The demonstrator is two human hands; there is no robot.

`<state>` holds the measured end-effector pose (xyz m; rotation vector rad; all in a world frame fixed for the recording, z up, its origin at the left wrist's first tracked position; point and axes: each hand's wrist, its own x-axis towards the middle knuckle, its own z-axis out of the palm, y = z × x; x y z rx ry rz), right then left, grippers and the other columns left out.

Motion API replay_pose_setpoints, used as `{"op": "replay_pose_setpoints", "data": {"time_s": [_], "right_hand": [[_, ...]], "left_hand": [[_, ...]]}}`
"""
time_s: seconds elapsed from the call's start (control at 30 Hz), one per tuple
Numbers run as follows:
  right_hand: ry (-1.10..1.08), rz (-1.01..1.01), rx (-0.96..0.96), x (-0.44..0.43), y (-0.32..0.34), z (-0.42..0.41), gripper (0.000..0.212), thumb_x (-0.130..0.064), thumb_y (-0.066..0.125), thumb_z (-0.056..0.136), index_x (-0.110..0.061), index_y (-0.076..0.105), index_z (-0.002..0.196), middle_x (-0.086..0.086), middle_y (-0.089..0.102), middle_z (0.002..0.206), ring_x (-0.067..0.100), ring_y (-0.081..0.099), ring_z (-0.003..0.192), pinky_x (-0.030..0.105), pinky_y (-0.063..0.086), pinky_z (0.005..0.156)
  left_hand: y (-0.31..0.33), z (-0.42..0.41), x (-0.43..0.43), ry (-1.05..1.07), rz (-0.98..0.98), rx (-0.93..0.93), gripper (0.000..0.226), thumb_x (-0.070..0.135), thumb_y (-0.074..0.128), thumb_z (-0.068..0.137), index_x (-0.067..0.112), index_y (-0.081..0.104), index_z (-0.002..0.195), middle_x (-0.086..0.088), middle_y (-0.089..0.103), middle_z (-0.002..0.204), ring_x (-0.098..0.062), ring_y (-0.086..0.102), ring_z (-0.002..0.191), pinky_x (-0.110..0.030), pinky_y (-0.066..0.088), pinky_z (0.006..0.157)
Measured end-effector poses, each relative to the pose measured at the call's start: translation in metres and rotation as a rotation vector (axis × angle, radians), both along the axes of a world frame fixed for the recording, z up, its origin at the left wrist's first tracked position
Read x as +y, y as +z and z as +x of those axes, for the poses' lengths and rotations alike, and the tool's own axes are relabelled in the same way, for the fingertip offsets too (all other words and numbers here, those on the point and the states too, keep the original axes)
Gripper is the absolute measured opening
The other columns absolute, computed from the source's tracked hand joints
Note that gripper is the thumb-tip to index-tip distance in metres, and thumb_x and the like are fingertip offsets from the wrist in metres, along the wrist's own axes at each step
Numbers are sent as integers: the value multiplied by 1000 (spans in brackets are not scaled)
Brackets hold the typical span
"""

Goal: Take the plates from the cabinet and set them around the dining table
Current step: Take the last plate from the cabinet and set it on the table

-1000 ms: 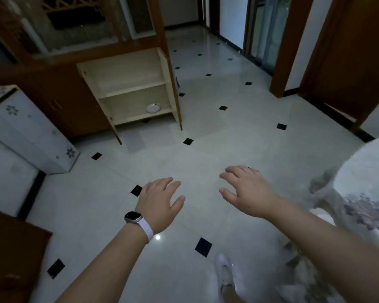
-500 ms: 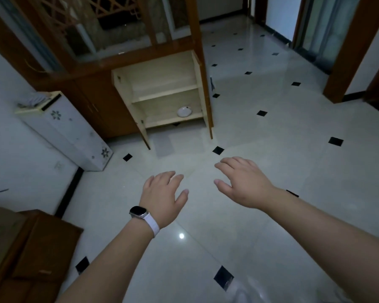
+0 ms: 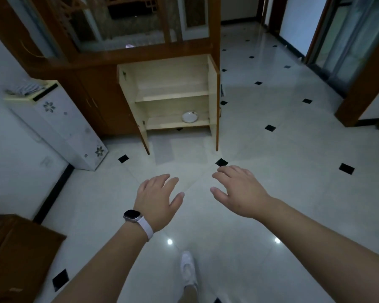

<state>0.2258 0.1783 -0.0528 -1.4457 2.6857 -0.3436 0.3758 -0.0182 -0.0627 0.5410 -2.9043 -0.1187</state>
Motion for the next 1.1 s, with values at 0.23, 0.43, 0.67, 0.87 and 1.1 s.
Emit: {"op": "replay_pose_setpoints", "data": {"time_s": [0.23, 0.43, 0.67, 0.87, 1.1], "right_hand": [[-63, 55, 21, -104, 1, -75, 58, -57, 28, 93, -24, 50, 135, -8, 49, 139, 15, 40, 130, 34, 28, 107], [-110, 54, 22, -193, 8, -126, 66, -61, 19, 87, -25, 49, 134, -8, 50, 137, 16, 43, 128, 36, 32, 106], [-122, 52, 7, -259, 9, -185, 57, -58, 31, 92, -26, 47, 136, -8, 48, 139, 16, 41, 129, 35, 31, 107], [-98, 50, -17, -310, -3, -249, 71, -63, 15, 86, -27, 49, 136, -8, 49, 139, 16, 40, 130, 36, 31, 108], [-39, 47, -71, -384, -23, -350, 62, -61, 23, 92, -26, 48, 138, -7, 46, 142, 16, 38, 133, 36, 28, 107]], "left_hand": [[0, -87, -125, -30, 17, -11, 58, 57, 30, 87, 25, 55, 130, -3, 58, 132, -23, 51, 121, -44, 36, 102], [1, -142, -217, -69, 37, -18, 57, 56, 28, 90, 27, 50, 134, -1, 54, 136, -21, 47, 125, -42, 32, 105], [2, -195, -284, -76, 64, -36, 53, 54, 32, 92, 29, 46, 136, 1, 51, 139, -19, 44, 128, -42, 30, 108], [-8, -254, -332, -49, 76, -54, 52, 53, 33, 92, 30, 45, 136, 1, 51, 138, -19, 44, 128, -42, 30, 108], [-14, -347, -392, -4, 70, -73, 48, 51, 41, 94, 28, 47, 136, -1, 51, 139, -22, 44, 127, -41, 30, 106]]}}
